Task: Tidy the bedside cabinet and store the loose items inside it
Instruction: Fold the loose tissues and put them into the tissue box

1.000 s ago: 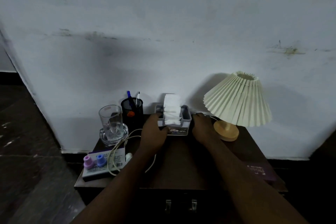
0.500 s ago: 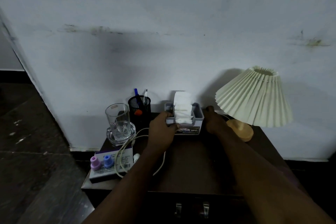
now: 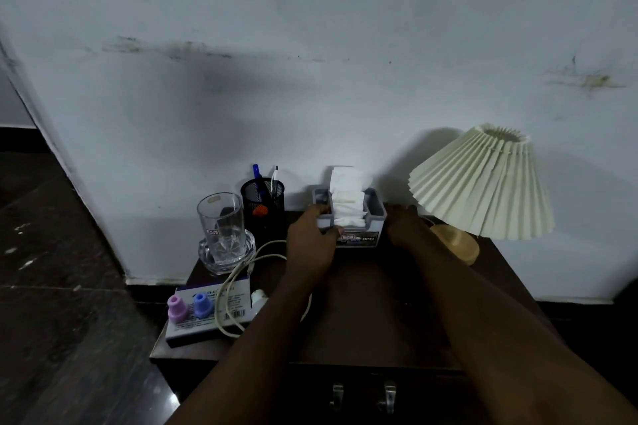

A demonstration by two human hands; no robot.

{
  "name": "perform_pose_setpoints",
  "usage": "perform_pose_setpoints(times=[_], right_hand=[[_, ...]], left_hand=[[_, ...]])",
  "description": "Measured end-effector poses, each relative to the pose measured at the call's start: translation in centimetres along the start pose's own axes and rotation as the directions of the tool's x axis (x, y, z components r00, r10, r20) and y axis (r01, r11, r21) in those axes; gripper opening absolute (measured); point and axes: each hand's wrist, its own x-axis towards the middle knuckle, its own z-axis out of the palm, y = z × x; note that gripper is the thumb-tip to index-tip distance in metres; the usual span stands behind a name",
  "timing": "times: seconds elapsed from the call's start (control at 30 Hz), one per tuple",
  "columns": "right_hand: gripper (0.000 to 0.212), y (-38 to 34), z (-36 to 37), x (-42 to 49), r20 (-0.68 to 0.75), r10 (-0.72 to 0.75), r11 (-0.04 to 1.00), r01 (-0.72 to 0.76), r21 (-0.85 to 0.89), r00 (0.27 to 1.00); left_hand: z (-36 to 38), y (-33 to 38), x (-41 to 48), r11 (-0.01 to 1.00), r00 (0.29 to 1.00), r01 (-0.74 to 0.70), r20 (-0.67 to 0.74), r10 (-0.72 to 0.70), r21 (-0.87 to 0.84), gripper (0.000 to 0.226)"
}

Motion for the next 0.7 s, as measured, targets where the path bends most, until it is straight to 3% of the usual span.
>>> perform_pose_setpoints(times=[0.1,0.17,0.27,0.37,0.47,0.5,0.6,0.7], right_hand=[[0.028,0.8,0.2,-0.4,-0.102,0.082,0.997,-0.081,0.015,0.991],[0.025,1.4,0.5,-0.7,-0.093,0.11,0.994,-0.107,0.038,0.99],[0.022,1.8,1.6,-1.8,-0.096,0.116,0.948,-0.081,0.308,0.989],[0.023,1.6,3.0,-4.6,-0.132,0.191,0.813,-0.081,0.577,0.973],[0.042,0.2,3.6,-7.0,-0.057,0.263,0.493,-0.084,0.866,0.963],[0.048,-0.3,3.6,-7.4,-0.075,0.243,0.435,-0.04,0.9,0.967],[0.054,-0.6,3.8,-7.2,-0.129,0.206,0.312,0.06,0.948,0.97],[0.048,-1.3,4.3,-7.4,-0.157,0.225,0.345,0.072,0.936,0.962]], left_hand=[[0.1,-0.3,0.1,1.0,1.0,-0.002,0.002,0.002,-0.005,0.041],[0.2,-0.3,0.1,1.0,1.0,-0.008,-0.006,0.008,-0.004,0.04],[0.3,-0.3,0.2,1.0,1.0,-0.021,-0.009,0.021,-0.022,0.041],[0.7,0.1,0.0,0.999,0.999,-0.041,0.007,0.042,-0.033,0.046],[1.1,0.3,-0.1,0.999,0.999,-0.031,0.012,0.031,-0.02,0.074],[1.2,0.3,-0.1,0.999,1.0,-0.017,0.01,0.017,-0.036,0.083],[1.5,0.0,0.0,0.997,0.999,0.025,0.026,-0.023,-0.071,0.068],[1.4,0.0,-0.2,0.996,0.997,0.055,0.055,-0.052,-0.066,0.046]])
